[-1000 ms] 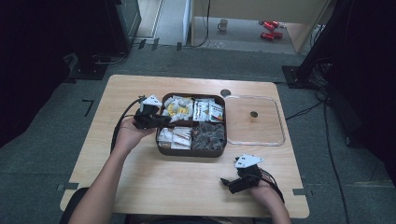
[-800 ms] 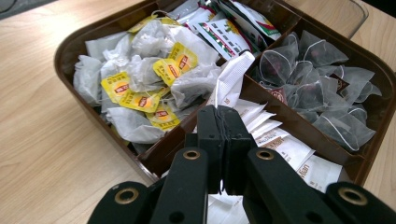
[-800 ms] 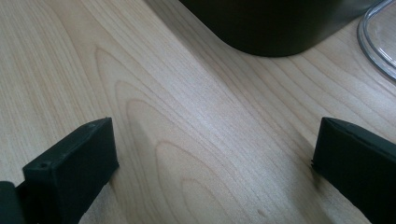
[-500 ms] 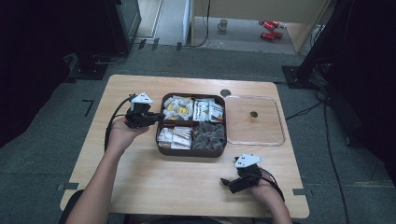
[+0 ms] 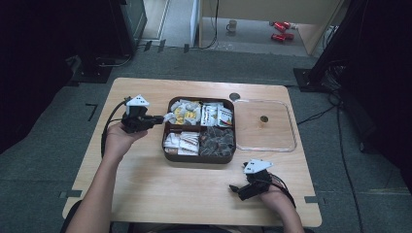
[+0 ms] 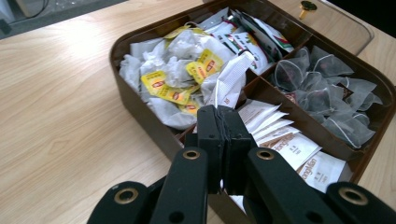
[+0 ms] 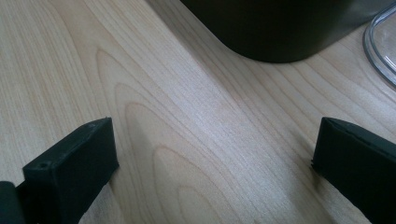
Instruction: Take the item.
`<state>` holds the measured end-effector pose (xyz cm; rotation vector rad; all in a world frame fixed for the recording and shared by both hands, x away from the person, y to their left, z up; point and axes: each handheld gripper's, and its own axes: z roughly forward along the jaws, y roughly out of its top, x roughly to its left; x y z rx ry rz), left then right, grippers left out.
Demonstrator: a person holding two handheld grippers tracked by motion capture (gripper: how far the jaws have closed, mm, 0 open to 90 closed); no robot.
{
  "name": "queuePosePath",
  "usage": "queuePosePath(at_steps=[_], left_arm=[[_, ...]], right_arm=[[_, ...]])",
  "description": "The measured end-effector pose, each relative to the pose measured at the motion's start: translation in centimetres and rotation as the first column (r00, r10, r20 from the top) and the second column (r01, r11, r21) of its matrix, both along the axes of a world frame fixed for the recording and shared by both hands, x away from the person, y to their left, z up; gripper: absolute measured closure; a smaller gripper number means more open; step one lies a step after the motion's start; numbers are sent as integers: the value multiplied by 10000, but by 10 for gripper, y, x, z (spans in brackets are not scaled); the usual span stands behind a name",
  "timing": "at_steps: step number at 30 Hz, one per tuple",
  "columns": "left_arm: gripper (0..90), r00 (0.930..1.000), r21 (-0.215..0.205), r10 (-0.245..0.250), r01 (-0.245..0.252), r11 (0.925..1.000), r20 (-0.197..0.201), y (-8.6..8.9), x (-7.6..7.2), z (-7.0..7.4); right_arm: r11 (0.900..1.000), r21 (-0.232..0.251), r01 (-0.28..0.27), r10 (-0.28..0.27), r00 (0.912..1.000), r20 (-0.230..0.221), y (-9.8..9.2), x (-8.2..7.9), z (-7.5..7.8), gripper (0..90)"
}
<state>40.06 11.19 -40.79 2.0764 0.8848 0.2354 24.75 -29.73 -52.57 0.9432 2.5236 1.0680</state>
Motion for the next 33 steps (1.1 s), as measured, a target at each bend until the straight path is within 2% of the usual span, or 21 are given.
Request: queuePosePath(at_steps=[4, 8, 13, 18, 23, 24, 27, 31, 33], left_arm=[[894, 9997, -44, 231, -232, 9997, -45, 8, 0, -1], [894, 9990, 95, 437, -436, 9990, -137, 15, 2, -5], [894, 9966, 144, 742, -737, 9972, -370, 26, 5, -12], [894, 9916, 15, 1054, -1056, 9944, -752, 40, 9, -20], [893, 9857, 305, 1378, -1354, 9903, -973, 47, 14, -32], [893, 9857, 305, 1378, -1354, 9903, -973, 47, 14, -32], [892, 9841, 675, 1445, -1380, 9881, -1031, 47, 19, -42], [892, 9821, 852, 1517, -1426, 9861, -1114, 46, 23, -49], [892, 9816, 1293, 1583, -1441, 9811, -1072, 44, 28, -57]], right_arm=[[10000, -9, -12, 12, 10000, -11, 0, 1, 0, 0], [10000, -2, -30, 30, 10000, 2, 0, 2, 0, 0], [10000, -2, -18, 18, 10000, 1, 1, 2, 0, 0], [10000, -5, -2, 2, 10000, -8, 1, 3, 0, 0], [10000, -3, 17, -17, 10000, -9, 1, 4, 0, 0], [10000, -3, 17, -17, 10000, -9, 1, 4, 0, 0], [10000, -5, 17, -17, 10000, -7, 1, 4, 0, 0], [10000, -3, 27, -27, 10000, -11, 2, 4, 0, 0], [10000, -4, 29, -29, 10000, -5, 2, 4, 0, 0]])
